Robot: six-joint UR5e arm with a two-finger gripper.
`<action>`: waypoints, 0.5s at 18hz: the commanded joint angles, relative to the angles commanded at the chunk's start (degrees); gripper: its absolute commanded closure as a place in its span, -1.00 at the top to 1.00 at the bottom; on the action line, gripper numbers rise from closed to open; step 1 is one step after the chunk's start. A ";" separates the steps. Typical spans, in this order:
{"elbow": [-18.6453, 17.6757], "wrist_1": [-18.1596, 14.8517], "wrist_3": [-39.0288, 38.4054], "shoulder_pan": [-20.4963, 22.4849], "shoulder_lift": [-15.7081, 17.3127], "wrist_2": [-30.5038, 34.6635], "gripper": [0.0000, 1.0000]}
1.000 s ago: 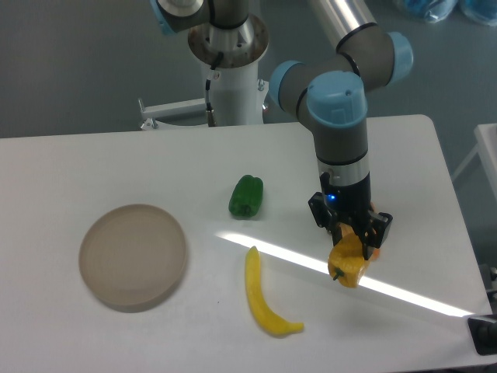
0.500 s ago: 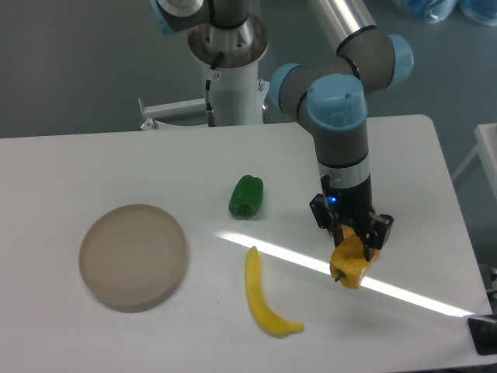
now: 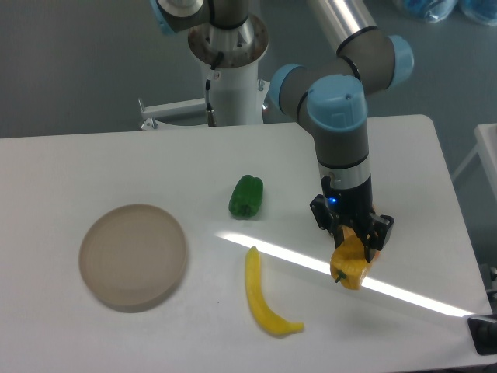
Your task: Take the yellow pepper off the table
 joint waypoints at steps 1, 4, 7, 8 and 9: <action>0.09 0.00 0.00 0.00 0.00 0.00 -0.10; 0.17 0.00 0.00 0.00 -0.26 0.09 -0.10; 0.35 0.00 0.00 0.00 -0.35 0.09 -0.10; 0.35 0.00 0.00 0.00 -0.35 0.09 -0.10; 0.35 0.00 0.00 0.00 -0.35 0.09 -0.10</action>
